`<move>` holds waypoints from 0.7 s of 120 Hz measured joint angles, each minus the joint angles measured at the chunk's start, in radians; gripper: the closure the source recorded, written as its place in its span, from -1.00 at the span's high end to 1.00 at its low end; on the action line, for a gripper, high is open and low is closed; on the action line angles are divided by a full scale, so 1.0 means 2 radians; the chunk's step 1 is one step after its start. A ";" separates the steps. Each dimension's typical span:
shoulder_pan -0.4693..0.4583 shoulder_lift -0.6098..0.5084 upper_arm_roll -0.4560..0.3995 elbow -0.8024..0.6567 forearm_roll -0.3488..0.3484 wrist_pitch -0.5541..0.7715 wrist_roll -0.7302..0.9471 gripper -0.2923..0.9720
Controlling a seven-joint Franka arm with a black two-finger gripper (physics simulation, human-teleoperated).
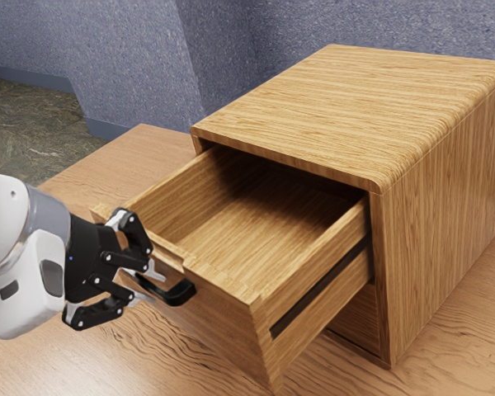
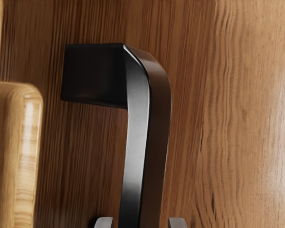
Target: Pull the drawer handle with one arm to open the drawer
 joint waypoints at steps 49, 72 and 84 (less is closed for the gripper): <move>-0.001 -0.045 0.000 -0.025 -0.004 -0.022 -0.005 -0.48; -0.001 -0.055 -0.001 -0.033 -0.007 -0.028 -0.008 -0.50; 0.000 -0.059 -0.002 -0.033 -0.008 -0.030 -0.009 -0.50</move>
